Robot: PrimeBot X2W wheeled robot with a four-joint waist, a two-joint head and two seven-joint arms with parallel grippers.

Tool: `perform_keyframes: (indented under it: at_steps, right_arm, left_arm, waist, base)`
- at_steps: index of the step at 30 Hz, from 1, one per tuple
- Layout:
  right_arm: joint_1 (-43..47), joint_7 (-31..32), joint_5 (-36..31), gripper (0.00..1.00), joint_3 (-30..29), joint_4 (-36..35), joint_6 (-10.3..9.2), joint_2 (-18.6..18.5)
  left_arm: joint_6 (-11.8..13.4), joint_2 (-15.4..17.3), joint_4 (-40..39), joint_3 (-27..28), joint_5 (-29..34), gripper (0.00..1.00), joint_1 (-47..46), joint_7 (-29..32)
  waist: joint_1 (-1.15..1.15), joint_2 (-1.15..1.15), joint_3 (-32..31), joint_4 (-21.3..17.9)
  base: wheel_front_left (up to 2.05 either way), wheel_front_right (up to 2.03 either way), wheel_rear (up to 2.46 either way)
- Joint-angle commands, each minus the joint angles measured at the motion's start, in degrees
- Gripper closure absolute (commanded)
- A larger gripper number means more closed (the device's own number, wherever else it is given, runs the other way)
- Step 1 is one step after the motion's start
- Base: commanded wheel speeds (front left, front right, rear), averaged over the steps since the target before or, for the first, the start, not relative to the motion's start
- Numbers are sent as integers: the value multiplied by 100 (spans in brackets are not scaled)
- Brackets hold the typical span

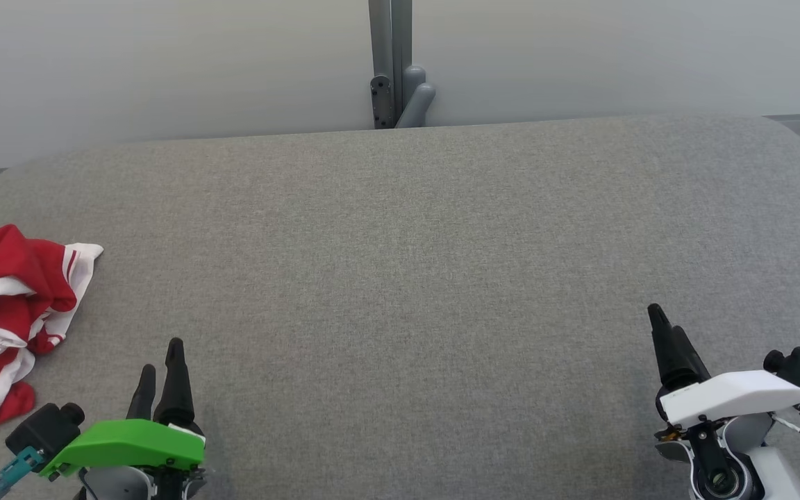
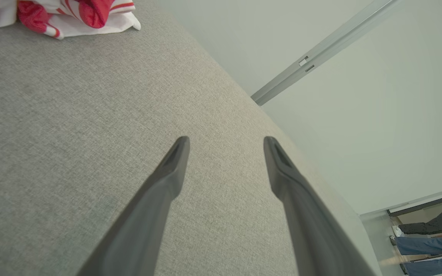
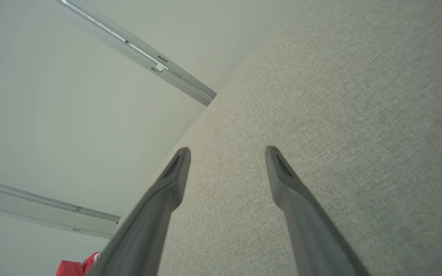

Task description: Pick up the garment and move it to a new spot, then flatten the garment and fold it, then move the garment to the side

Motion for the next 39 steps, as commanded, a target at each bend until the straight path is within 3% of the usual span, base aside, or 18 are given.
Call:
perform_keyframes:
  at_steps: [1, 39]
  right_arm:
    - [-160, -64, -168, 0, 12, -45, 1, -62]
    - [-269, -719, -2515, 0, 271, 255, 3, -173]
  left_arm:
    - [49, 82, -78, -29, 225, 0, -82, -62]
    - [316, 122, -6, -343, 2827, 0, -14, -682]
  waist:
    - [0, 0, -1, 0]
    - [0, 0, 85, 5]
  base:
    - [0, 0, 0]
    - [0, 0, 0]
